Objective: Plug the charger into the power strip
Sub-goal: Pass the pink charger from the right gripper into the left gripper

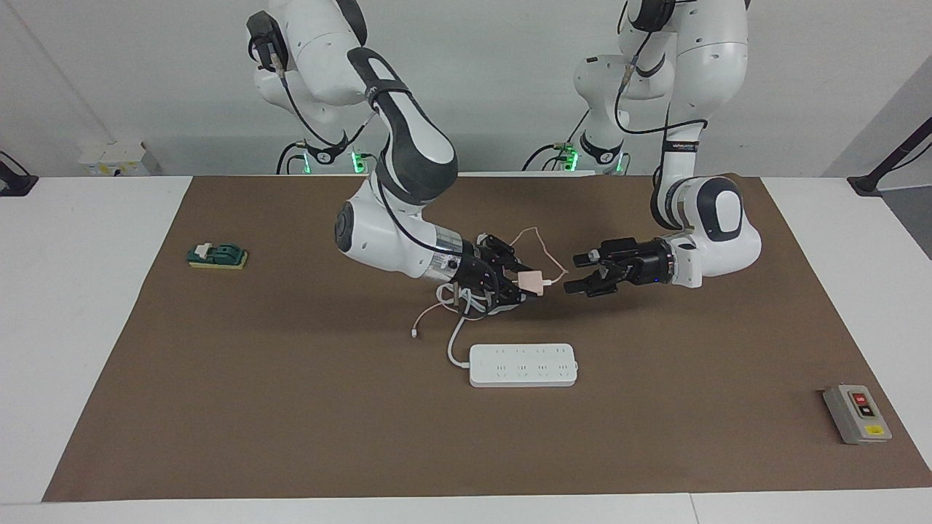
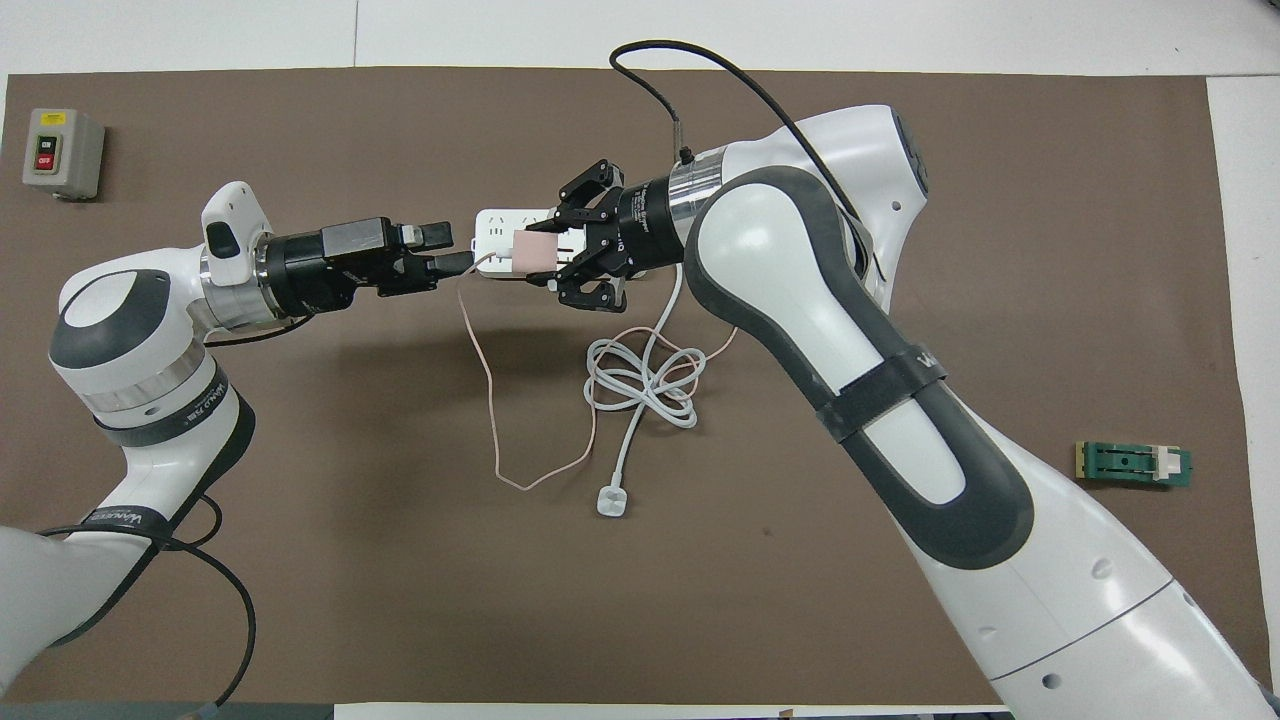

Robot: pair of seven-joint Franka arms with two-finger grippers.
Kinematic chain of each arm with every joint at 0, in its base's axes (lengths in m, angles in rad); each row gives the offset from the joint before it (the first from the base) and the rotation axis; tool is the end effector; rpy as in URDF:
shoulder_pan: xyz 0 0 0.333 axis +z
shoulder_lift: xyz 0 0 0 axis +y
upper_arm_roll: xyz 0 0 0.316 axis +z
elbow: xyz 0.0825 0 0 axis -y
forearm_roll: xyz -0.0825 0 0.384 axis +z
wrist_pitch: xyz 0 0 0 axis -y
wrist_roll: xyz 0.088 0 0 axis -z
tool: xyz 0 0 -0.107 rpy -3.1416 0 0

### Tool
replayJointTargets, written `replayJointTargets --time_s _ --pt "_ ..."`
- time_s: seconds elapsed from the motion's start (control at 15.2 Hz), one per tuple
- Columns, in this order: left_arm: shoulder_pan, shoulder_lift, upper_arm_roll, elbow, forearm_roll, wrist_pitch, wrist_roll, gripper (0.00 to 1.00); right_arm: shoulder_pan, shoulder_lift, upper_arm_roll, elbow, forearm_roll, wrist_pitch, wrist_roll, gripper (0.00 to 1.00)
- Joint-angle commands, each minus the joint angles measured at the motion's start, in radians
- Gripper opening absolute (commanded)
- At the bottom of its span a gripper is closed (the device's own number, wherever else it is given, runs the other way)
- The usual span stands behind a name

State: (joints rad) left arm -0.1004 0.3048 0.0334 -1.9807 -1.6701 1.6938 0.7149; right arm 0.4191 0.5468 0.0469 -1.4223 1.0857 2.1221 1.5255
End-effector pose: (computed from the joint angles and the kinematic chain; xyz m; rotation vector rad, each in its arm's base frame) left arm 0.5918 -0.1361 0.3608 1.5854 0.0738 0.0668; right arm 0.6406 0.3589 0.4183 -1.6116 1.6777 0.9488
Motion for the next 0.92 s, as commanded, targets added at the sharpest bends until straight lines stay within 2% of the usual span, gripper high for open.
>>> replayJointTargets --time_s 0.0,0.85 --pt "-0.015 0.005 0.008 0.008 -0.010 0.018 0.017 0.93 0.029 0.016 -0.002 0.025 0.023 0.041 0.030 0.00" --pt "-0.038 -0.009 0.011 0.006 0.015 0.049 0.035 0.95 0.058 0.019 -0.002 0.025 -0.017 0.047 -0.036 0.00"
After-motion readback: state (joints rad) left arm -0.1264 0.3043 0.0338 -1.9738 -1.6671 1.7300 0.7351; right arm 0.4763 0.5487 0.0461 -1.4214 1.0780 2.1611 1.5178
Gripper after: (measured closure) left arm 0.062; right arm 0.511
